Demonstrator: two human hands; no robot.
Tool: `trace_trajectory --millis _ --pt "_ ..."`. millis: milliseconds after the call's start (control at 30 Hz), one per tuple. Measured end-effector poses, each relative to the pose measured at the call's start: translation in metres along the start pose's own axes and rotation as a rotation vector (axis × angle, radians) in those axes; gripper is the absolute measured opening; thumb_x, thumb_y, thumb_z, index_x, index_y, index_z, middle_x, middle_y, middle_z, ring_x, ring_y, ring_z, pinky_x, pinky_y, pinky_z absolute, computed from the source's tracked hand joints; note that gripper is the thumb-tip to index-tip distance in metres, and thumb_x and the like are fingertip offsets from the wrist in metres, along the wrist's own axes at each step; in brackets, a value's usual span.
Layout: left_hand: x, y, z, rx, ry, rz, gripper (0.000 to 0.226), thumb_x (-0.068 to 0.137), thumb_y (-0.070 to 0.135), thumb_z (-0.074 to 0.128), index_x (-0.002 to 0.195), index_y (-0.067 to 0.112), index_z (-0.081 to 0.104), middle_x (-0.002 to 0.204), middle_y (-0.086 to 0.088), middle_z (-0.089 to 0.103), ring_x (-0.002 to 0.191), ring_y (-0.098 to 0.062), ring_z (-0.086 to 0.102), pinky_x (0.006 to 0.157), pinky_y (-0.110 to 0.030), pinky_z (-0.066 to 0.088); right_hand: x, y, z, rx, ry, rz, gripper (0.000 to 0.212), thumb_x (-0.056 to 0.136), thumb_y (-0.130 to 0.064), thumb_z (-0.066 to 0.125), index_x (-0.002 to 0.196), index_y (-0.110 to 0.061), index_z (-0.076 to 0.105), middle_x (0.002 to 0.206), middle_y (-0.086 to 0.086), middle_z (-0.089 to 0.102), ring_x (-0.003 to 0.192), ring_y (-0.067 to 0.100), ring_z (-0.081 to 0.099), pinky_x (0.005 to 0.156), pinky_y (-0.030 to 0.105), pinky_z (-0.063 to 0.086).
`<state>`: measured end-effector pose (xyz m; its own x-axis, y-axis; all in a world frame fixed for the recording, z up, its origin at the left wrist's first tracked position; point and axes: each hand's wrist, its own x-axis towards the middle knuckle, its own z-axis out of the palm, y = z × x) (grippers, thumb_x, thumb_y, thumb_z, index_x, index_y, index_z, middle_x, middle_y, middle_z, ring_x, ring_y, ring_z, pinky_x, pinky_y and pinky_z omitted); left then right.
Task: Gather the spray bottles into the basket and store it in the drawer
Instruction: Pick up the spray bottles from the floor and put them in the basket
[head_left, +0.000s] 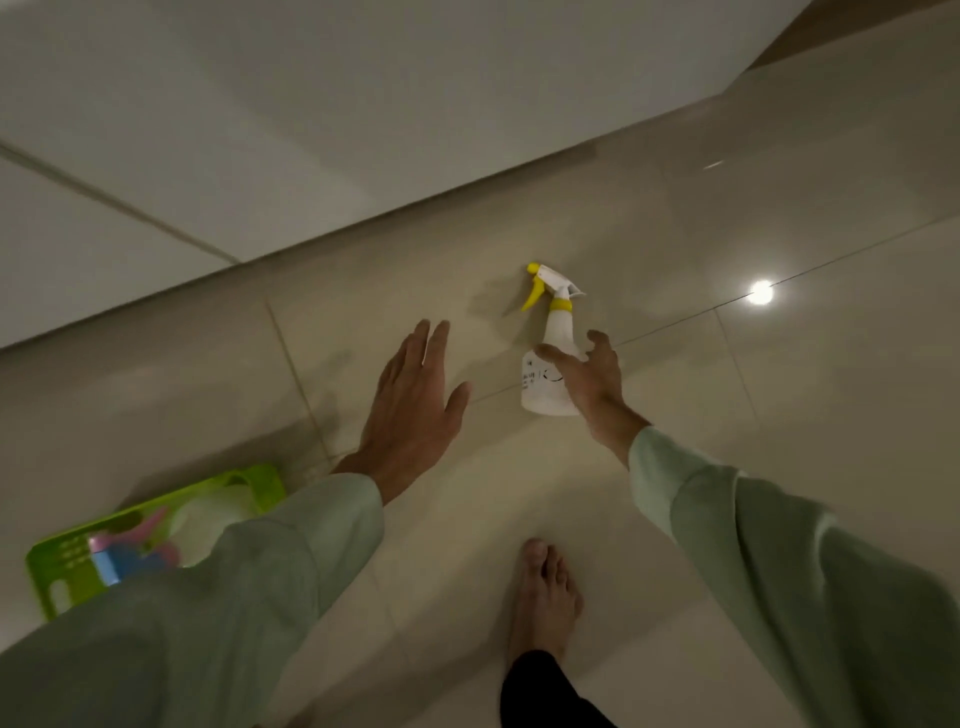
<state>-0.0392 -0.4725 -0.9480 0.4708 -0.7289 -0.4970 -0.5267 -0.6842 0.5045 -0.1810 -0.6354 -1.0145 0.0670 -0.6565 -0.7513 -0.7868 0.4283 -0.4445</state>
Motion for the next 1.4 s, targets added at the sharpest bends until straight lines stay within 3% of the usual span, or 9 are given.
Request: trace_trajectory --millis 133,333,467,567,667,867,1067,1267,1400 --pt "0.007 -0.007 0.011 0.016 -0.013 -0.016 0.071 0.099 0.036 0.048 0.156 0.017 0.011 0.166 -0.008 0.009 0.152 -0.024 0.014 0.123 -0.038 0.017 0.008 -0.005 0.018 0.200 -0.034 0.149 0.069 0.058 -0.041 0.089 0.117 -0.013 0.065 0.098 0.002 0.070 0.081 0.021 0.068 0.061 0.030 0.053" --pt "-0.028 -0.011 -0.013 0.002 -0.011 -0.039 0.070 0.099 0.037 0.047 0.156 0.017 0.012 0.166 -0.007 0.009 0.152 -0.024 0.013 0.123 -0.038 0.017 -0.044 -0.028 0.020 0.226 -0.211 0.180 0.063 0.049 -0.033 0.094 0.102 -0.011 0.069 0.103 0.014 0.077 0.092 0.035 0.075 0.081 0.056 0.062" --pt "-0.074 -0.016 -0.049 -0.038 0.032 -0.080 0.069 0.099 0.038 0.047 0.156 0.018 0.014 0.166 -0.005 0.009 0.152 -0.023 0.015 0.121 -0.036 0.016 -0.110 -0.047 0.026 0.255 -0.202 0.081 0.074 0.042 -0.053 0.094 0.098 -0.017 0.062 0.102 0.009 0.073 0.091 0.029 0.074 0.080 0.053 0.063" --pt "-0.118 -0.030 -0.084 -0.069 0.080 -0.107 0.069 0.099 0.039 0.048 0.156 0.019 0.016 0.166 -0.005 0.012 0.152 -0.023 0.017 0.121 -0.036 0.018 -0.166 -0.060 0.040 0.314 -0.168 0.082 0.059 0.060 -0.063 0.082 0.092 -0.016 0.064 0.097 0.006 0.070 0.085 0.026 0.069 0.080 0.043 0.058" --pt "-0.163 -0.053 -0.118 -0.106 0.151 -0.135 0.068 0.098 0.040 0.049 0.155 0.020 0.018 0.165 -0.003 0.013 0.151 -0.023 0.018 0.122 -0.039 0.020 -0.219 -0.071 0.060 0.376 -0.151 0.117 0.042 0.081 -0.054 0.063 0.086 -0.012 0.061 0.085 0.003 0.061 0.076 0.023 0.056 0.072 0.036 0.047" --pt "-0.256 -0.125 -0.176 -0.151 0.253 -0.170 0.068 0.098 0.041 0.049 0.155 0.021 0.017 0.165 -0.003 0.015 0.151 -0.022 0.021 0.119 -0.039 0.026 -0.332 -0.084 0.123 0.398 -0.294 0.001 0.013 0.080 -0.029 0.075 0.083 -0.019 0.066 0.084 0.001 0.069 0.077 0.021 0.066 0.062 0.031 0.051" --pt "-0.332 -0.209 -0.211 -0.152 0.255 -0.229 0.069 0.099 0.041 0.047 0.156 0.017 0.016 0.165 -0.007 0.015 0.151 -0.024 0.019 0.121 -0.040 0.024 -0.428 -0.083 0.204 0.358 -0.279 -0.248 0.025 0.073 -0.003 0.081 0.081 -0.025 0.070 0.080 -0.003 0.075 0.079 0.017 0.072 0.076 0.037 0.056" --pt "-0.366 -0.279 -0.229 -0.170 0.230 -0.234 0.070 0.099 0.038 0.047 0.156 0.015 0.014 0.166 -0.008 0.012 0.153 -0.023 0.014 0.123 -0.039 0.020 -0.477 -0.060 0.283 0.234 -0.108 -0.441 0.026 0.078 -0.017 0.085 0.099 -0.006 0.074 0.087 -0.001 0.075 0.079 0.002 0.068 0.073 0.015 0.052" --pt "-0.367 -0.311 -0.222 -0.183 0.223 -0.240 0.070 0.099 0.040 0.046 0.156 0.015 0.014 0.165 -0.009 0.012 0.152 -0.023 0.015 0.123 -0.039 0.020 -0.484 -0.038 0.332 0.162 -0.027 -0.493 0.036 0.081 -0.021 0.083 0.111 -0.007 0.069 0.094 0.003 0.070 0.085 0.012 0.064 0.078 0.027 0.047"
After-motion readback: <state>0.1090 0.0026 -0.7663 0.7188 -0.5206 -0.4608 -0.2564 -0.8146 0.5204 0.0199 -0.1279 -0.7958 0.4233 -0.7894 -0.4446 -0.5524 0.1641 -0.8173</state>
